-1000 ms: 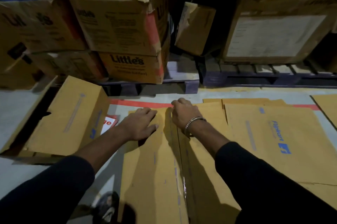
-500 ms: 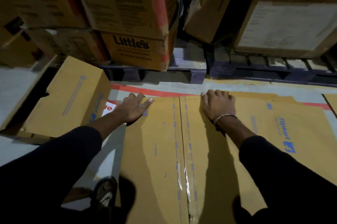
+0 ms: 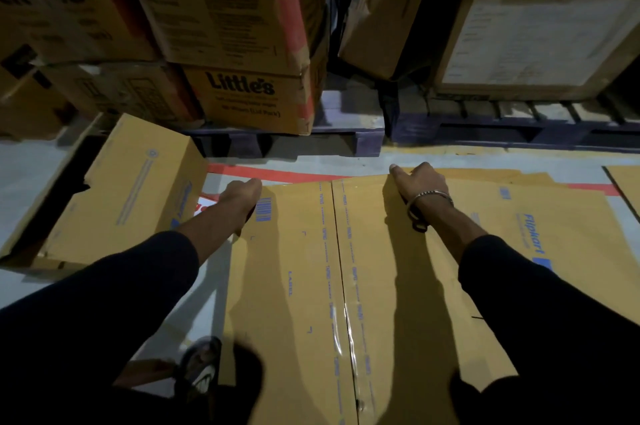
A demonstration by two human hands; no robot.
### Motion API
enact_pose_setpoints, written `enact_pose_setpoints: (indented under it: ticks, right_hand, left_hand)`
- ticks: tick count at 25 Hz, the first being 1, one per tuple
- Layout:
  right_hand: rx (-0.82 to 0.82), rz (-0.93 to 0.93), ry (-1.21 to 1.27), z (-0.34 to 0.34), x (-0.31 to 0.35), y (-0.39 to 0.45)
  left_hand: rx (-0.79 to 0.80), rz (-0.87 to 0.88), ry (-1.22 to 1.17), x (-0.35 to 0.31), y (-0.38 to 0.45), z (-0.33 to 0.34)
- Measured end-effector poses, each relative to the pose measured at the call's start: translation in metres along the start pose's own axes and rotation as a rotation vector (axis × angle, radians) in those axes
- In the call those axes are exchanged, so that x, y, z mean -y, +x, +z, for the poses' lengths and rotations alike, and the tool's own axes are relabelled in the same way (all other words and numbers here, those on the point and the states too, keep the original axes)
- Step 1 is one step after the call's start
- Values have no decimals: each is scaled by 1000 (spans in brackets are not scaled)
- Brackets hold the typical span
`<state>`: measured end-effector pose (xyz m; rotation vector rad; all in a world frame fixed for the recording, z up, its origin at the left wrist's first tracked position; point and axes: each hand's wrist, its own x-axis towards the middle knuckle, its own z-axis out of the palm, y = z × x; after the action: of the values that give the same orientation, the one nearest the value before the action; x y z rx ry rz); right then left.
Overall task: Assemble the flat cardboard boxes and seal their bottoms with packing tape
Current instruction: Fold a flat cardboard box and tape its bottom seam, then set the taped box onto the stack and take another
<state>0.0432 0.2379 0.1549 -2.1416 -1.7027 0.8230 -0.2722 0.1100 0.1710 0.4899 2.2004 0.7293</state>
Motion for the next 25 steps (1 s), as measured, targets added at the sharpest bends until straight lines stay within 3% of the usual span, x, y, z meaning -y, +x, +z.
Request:
enact_pose_setpoints:
  ticks: [4, 8, 11, 14, 17, 20, 22, 25]
  right_hand:
    - [-168, -81, 63, -40, 36, -34]
    - [-321, -144, 290, -117, 77, -84]
    - [-347, -173, 413, -156, 85, -126]
    - [-284, -182, 406, -156, 64, -164]
    - [-180, -145, 376, -143, 40, -190]
    - [44, 31, 273, -118, 21, -195]
    - [157, 113, 221, -99, 12, -199]
    - [195, 181, 103, -82, -1, -199]
  left_hand:
    - [-64, 61, -226, -8, -22, -28]
    - [-346, 247, -278, -60, -99, -87]
    - [-435, 407, -440, -65, -143, -111]
    - [-409, 468, -418, -38, -176, -112]
    - [-264, 379, -368, -4, -186, -104]
    - [-104, 249, -367, 41, -170, -80]
    - [-80, 174, -261, 68, -160, -59]
    - [-52, 152, -38, 69, -169, -48]
